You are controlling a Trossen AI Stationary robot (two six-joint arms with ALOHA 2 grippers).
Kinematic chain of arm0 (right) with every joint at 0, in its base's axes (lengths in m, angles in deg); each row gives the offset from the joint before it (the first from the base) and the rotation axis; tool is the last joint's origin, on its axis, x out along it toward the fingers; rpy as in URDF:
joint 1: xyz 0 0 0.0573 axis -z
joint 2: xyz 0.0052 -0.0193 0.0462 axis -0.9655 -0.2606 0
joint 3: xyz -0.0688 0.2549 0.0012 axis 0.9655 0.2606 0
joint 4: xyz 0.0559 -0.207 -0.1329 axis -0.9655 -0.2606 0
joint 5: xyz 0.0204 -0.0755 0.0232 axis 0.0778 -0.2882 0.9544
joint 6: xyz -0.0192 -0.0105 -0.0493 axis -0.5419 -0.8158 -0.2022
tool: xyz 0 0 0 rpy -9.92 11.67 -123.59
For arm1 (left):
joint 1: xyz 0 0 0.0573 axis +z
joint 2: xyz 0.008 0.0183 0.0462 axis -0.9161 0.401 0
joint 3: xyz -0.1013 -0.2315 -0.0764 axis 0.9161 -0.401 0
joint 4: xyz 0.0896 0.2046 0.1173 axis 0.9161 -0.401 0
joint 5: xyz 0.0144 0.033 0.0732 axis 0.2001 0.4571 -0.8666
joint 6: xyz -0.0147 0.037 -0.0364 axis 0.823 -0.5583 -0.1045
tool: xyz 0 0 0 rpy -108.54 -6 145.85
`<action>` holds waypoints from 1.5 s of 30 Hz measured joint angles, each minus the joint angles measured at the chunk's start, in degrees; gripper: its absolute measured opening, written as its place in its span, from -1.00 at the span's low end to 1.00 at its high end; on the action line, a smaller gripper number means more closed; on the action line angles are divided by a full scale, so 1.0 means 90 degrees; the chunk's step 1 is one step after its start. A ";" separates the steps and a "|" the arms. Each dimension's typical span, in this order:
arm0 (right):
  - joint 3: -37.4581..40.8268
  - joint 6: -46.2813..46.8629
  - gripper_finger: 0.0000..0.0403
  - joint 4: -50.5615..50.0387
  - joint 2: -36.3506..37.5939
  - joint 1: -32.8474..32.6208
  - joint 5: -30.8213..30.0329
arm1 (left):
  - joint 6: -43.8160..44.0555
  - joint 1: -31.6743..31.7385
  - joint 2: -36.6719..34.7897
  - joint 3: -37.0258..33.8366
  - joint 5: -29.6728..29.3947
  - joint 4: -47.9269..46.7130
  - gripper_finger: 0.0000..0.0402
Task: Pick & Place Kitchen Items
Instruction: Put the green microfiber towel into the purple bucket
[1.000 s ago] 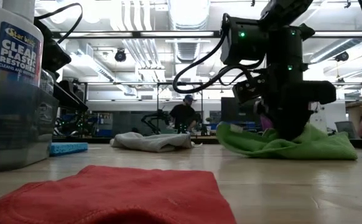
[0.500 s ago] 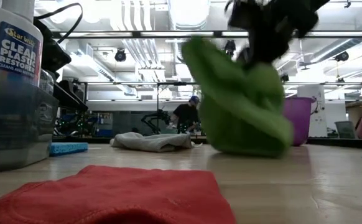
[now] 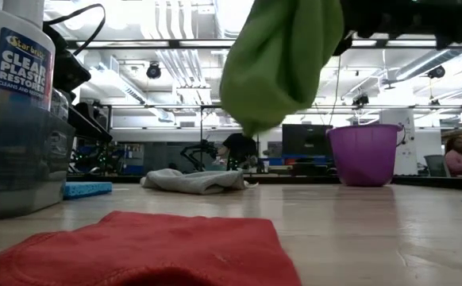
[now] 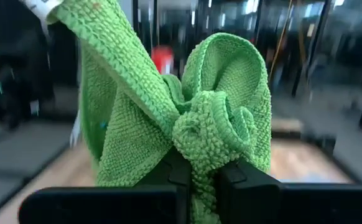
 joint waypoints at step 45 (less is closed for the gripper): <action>0.0283 -0.3843 -0.91 -0.0133 0.1797 0.1863 -0.8110 | -0.0002 -0.0002 0.0000 0.0000 0.0000 0.0000 0.07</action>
